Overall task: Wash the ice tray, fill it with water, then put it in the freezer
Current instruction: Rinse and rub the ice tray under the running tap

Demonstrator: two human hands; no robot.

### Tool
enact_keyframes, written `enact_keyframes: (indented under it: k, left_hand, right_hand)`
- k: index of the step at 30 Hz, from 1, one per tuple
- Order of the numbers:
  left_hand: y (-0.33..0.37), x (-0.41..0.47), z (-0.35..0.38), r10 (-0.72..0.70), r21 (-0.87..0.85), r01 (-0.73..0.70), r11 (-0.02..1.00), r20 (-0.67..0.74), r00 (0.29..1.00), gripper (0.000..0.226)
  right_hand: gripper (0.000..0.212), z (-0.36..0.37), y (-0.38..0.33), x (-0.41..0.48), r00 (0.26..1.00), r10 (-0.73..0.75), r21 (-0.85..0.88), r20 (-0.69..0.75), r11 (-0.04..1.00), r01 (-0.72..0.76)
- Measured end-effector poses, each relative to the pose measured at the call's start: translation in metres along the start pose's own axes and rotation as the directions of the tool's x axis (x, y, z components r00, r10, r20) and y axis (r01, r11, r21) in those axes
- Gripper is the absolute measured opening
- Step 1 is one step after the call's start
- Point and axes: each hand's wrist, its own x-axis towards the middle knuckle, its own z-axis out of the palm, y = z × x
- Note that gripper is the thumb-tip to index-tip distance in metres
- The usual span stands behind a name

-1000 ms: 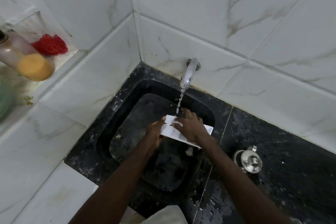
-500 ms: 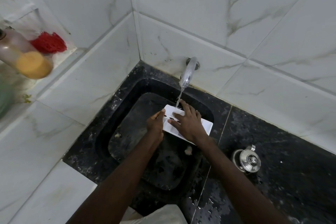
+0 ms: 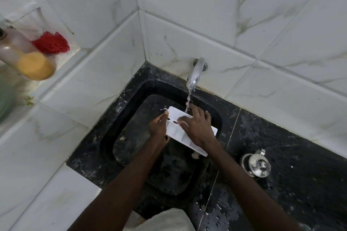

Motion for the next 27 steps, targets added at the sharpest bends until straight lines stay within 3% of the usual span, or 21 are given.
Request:
enact_keyframes:
  k: [3, 7, 12, 19, 24, 27]
  left_hand:
    - [0.002, -0.011, 0.006, -0.023, -0.002, 0.023, 1.0, 0.017, 1.0, 0.024]
    - [0.0, -0.005, -0.003, -0.038, 0.007, 0.038, 0.999, -0.001, 0.999, 0.028]
    - [0.0, -0.005, -0.014, -0.038, 0.012, 0.038, 0.999, -0.027, 0.999, 0.017]
    - [0.0, -0.01, -0.006, -0.056, -0.027, 0.055, 0.998, -0.055, 0.997, 0.018]
    - [0.006, -0.007, -0.005, -0.064, -0.038, 0.062, 0.997, -0.056, 0.996, 0.021]
    - [0.009, -0.014, 0.006, -0.056, -0.058, 0.053, 0.997, -0.04, 0.998, 0.019]
  right_hand:
    - [0.048, 0.0, -0.007, 0.003, 0.995, 0.097, -0.014, -0.013, 0.995, -0.098]
    - [0.057, -0.002, -0.011, -0.001, 0.99, -0.006, 0.034, 0.139, 0.999, 0.001]
    - [0.042, -0.005, 0.007, -0.011, 0.993, 0.088, 0.149, -0.073, 0.986, -0.077]
    - [0.059, 0.006, 0.001, -0.015, 0.996, 0.033, 0.019, 0.085, 0.999, -0.035]
    - [0.045, -0.008, 0.008, -0.015, 0.998, 0.058, 0.005, -0.028, 0.998, -0.058]
    - [0.052, -0.008, -0.001, -0.009, 0.991, 0.121, -0.011, -0.063, 0.992, -0.122]
